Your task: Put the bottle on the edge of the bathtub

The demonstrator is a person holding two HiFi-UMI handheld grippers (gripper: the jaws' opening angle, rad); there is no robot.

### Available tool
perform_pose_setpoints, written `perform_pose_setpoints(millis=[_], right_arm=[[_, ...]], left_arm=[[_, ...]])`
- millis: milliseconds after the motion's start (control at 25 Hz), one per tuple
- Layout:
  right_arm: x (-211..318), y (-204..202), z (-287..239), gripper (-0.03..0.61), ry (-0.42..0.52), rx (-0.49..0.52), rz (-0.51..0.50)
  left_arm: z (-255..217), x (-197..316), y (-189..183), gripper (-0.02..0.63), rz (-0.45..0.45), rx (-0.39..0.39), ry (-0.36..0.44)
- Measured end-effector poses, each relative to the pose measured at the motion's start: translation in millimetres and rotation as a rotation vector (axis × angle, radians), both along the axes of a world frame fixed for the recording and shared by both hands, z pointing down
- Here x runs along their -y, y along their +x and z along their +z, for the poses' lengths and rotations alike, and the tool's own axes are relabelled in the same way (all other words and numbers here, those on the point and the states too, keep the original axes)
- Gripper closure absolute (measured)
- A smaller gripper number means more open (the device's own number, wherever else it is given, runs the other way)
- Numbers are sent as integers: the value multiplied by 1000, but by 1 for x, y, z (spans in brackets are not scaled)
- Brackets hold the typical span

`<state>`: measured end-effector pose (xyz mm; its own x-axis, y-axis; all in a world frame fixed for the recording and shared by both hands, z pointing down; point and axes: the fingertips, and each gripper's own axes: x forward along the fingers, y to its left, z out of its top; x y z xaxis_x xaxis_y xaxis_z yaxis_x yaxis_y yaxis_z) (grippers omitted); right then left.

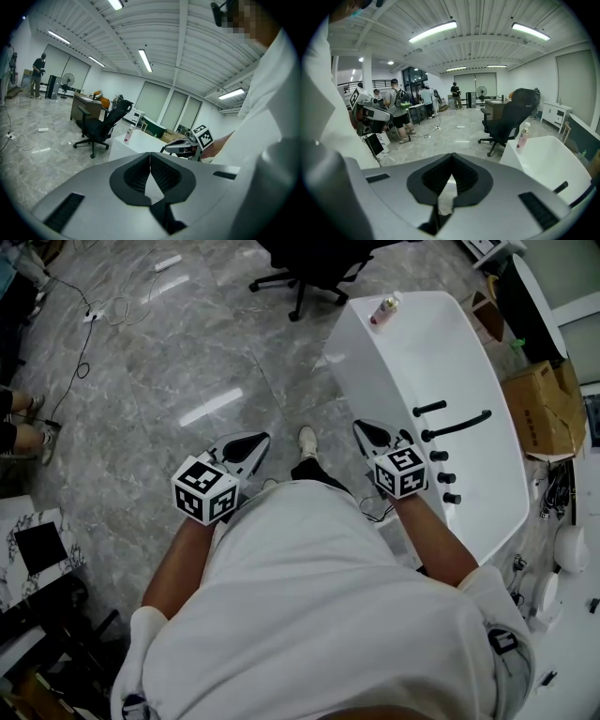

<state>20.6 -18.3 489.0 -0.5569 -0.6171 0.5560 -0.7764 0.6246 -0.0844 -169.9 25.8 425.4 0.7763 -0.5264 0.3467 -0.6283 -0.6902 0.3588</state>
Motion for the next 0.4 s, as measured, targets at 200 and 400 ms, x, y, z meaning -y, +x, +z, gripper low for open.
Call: perform_pose_setpoints(millis=[200,400], right_arm=[[6,5,2,571,-7,-3,-3],[18,12,2,571,-11,1,3]], left_arm=[[5,6,6,595,7,4,-17],[6,17,11,595,10,8,-21]])
